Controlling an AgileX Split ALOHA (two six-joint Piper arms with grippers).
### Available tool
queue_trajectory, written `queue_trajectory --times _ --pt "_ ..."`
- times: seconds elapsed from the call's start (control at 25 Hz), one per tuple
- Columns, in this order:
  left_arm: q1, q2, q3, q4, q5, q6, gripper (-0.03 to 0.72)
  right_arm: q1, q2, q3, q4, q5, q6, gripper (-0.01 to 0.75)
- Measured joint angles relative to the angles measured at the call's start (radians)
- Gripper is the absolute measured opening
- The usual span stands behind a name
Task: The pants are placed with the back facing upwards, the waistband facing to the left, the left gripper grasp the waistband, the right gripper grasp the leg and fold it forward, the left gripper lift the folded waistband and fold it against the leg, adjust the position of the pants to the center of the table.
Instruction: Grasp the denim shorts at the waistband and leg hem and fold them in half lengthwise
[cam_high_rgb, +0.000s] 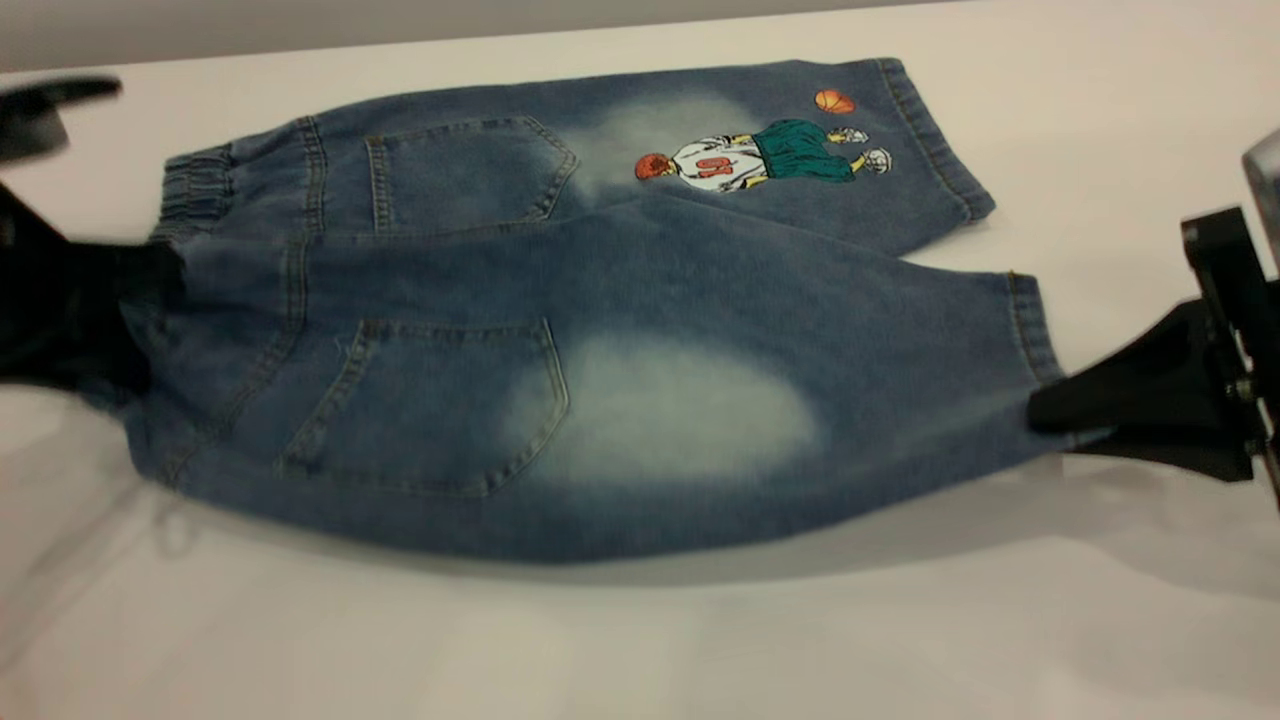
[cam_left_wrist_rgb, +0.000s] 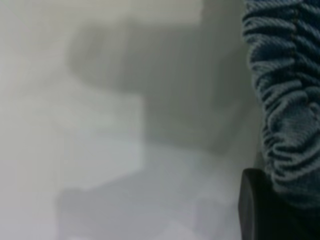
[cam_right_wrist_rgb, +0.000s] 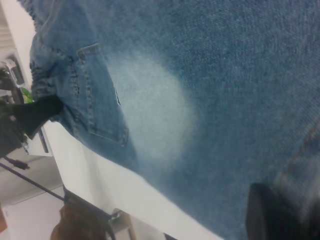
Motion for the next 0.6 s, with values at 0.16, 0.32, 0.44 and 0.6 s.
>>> queue_trajectory --times 0.16,0.32,0.44,0.6 --pt "-0.002 -0.028 -0.049 0.001 0.022 0.016 0.142 0.0 -0.067 0.0 0.0 0.0 0.0 0.015" --pt "-0.028 -0.028 -0.111 0.001 0.076 0.035 0.142 0.0 -0.123 0.0 0.0 -0.002 0.0 0.015" --pt "-0.071 -0.028 -0.161 0.001 0.092 0.052 0.142 0.0 -0.164 -0.012 -0.001 -0.003 0.0 0.015" --pt "-0.131 -0.028 -0.22 0.0 0.116 0.053 0.142 0.0 -0.222 -0.055 -0.002 -0.005 0.0 0.015"
